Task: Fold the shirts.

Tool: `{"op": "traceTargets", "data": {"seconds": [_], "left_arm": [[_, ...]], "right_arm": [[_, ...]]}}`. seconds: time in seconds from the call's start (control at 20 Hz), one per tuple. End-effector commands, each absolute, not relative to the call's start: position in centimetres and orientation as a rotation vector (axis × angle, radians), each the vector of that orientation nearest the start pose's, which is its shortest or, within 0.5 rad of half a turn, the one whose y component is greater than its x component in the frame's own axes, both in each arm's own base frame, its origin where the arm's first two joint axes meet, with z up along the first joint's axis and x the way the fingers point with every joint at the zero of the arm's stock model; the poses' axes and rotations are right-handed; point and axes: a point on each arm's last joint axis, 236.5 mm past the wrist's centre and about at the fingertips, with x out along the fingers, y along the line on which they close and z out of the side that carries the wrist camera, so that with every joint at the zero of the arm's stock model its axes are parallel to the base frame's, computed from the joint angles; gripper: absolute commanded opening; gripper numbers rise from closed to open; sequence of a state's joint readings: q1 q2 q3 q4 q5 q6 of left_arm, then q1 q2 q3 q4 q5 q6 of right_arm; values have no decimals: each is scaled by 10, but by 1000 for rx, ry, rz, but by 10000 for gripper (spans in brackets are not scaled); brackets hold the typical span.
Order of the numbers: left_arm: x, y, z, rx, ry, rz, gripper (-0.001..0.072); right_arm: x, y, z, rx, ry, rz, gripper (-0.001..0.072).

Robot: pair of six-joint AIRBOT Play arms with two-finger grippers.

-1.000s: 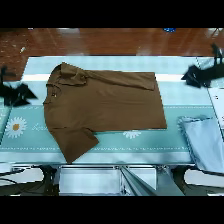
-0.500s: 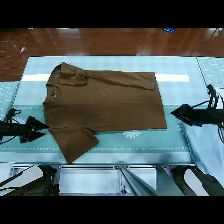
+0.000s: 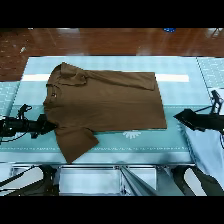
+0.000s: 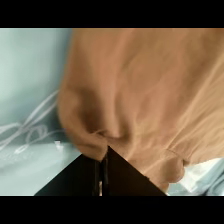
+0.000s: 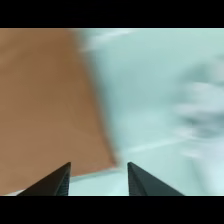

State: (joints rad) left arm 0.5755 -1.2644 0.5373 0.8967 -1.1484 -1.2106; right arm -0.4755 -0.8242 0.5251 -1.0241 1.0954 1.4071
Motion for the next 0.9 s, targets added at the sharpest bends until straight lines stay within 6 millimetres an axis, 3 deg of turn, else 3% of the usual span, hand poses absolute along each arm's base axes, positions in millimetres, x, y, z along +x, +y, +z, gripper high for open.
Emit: {"op": "traceTargets", "data": {"seconds": [0.0, 0.1, 0.3, 0.4, 0.55, 0.6, 0.65, 0.7, 0.75, 0.85], "left_arm": [[249, -3, -111, -919, 1452, -64, 22], [250, -3, -111, -915, 1449, -63, 22], [249, -3, -111, -917, 1452, -66, 22], [249, -3, -111, -917, 1452, -66, 22], [249, -3, -111, -917, 1451, -66, 22], [249, -3, -111, -917, 1451, -66, 22], [251, -4, -110, -925, 1444, -67, 22], [256, -5, -106, -939, 1425, -72, 22], [266, -5, -97, -952, 1391, -89, 22], [299, -10, -57, -968, 1257, -188, 22]], "right_arm": [[228, -34, -60, 793, 1263, -191, 412], [225, -5, -73, 873, 1315, -97, 412], [242, 38, -93, 922, 1384, 26, 412], [252, 52, -107, 930, 1405, 34, 412], [281, 65, -113, 972, 1394, 50, 410], [292, 72, -110, 964, 1392, 82, 353], [304, 78, -105, 942, 1381, 119, 249], [318, 86, -95, 896, 1355, 171, 95], [331, 93, -81, 843, 1325, 228, 29], [362, 106, -32, 770, 1260, 348, 29]]}}
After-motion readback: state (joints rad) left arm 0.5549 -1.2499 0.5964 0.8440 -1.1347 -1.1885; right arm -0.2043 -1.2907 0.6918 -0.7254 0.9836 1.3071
